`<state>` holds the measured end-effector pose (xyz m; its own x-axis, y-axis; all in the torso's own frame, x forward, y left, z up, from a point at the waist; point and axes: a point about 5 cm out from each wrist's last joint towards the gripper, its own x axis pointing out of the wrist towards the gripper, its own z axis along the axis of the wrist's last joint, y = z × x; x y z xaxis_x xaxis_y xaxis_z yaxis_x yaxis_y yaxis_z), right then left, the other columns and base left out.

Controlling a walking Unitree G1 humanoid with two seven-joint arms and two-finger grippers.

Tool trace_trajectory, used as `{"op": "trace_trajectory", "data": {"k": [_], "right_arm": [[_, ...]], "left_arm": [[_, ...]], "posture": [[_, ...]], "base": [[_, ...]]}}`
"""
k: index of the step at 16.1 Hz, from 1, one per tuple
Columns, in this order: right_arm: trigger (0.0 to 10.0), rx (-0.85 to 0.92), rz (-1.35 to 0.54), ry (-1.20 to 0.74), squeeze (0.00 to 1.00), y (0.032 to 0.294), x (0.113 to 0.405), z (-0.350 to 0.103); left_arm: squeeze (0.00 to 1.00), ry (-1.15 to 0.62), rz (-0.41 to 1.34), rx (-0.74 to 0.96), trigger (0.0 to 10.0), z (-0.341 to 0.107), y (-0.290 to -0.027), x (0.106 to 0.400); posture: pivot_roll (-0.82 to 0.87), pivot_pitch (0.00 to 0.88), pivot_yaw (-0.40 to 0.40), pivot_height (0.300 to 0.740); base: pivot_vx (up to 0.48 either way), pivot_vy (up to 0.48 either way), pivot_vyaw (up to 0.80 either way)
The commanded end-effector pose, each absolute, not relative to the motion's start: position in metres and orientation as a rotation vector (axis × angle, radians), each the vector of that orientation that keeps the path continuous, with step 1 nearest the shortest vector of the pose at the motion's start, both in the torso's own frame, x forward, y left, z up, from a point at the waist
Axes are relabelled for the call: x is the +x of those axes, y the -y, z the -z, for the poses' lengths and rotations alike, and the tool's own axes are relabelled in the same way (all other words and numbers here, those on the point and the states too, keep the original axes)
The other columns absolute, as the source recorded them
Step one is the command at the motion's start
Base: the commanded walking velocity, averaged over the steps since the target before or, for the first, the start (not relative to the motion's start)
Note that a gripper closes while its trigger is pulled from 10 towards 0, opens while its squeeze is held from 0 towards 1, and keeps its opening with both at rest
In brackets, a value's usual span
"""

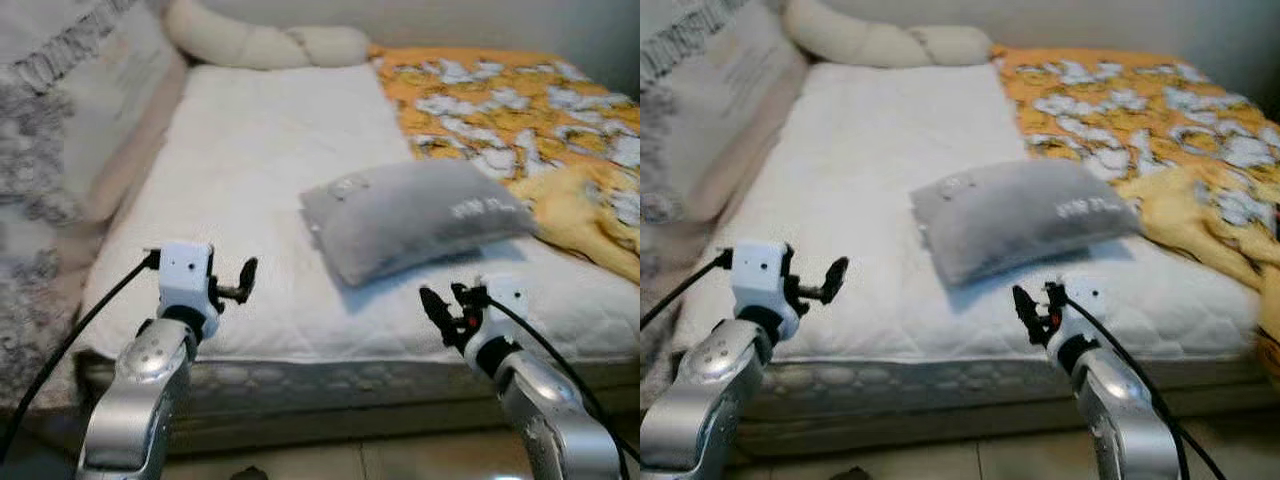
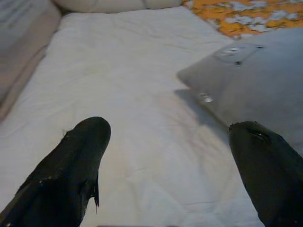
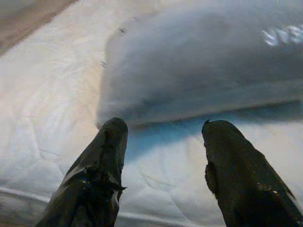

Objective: Clean up the room

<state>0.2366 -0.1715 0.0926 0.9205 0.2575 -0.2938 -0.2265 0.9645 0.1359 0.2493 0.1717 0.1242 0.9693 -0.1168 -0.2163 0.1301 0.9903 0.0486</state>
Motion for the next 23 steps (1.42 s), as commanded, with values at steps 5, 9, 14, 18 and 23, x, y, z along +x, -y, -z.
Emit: {"op": "trace_trajectory", "data": {"k": [5, 9, 14, 18, 23], "right_arm": [[10.0, 0.08, -0.275, -0.31, 0.0, 0.169, 0.236, -0.095], [10.0, 0.105, -0.25, -0.31, 0.0, 0.17, 0.236, -0.095], [10.0, 0.102, -0.248, -0.315, 0.0, 0.17, 0.237, -0.094], [10.0, 0.105, -0.242, -0.314, 0.0, 0.171, 0.238, -0.095], [10.0, 0.17, -0.143, -0.303, 1.0, 0.181, 0.239, -0.094]], "left_arm": [[0.0, -0.191, 0.133, 0.071, 10.0, -0.131, -0.17, 0.251], [0.0, -0.19, 0.144, 0.075, 10.0, -0.132, -0.168, 0.252], [0.0, -0.189, 0.148, 0.074, 10.0, -0.132, -0.167, 0.252], [0.0, -0.189, 0.152, 0.074, 10.0, -0.132, -0.165, 0.253], [0.0, -0.19, 0.186, 0.079, 10.0, -0.131, -0.162, 0.254]], "posture": [[0.04, 0.0, -0.018, 0.74], [0.04, 0.0, -0.012, 0.74], [0.04, 0.0, -0.015, 0.74], [0.04, 0.0, -0.014, 0.74], [0.02, 0.0, -0.004, 0.74]], "base": [[0.28, 0.0, 0.0], [0.279, 0.0, 0.55], [0.278, 0.0, 0.0], [0.277, 0.0, 0.0], [0.054, 0.0, 0.0]]}}
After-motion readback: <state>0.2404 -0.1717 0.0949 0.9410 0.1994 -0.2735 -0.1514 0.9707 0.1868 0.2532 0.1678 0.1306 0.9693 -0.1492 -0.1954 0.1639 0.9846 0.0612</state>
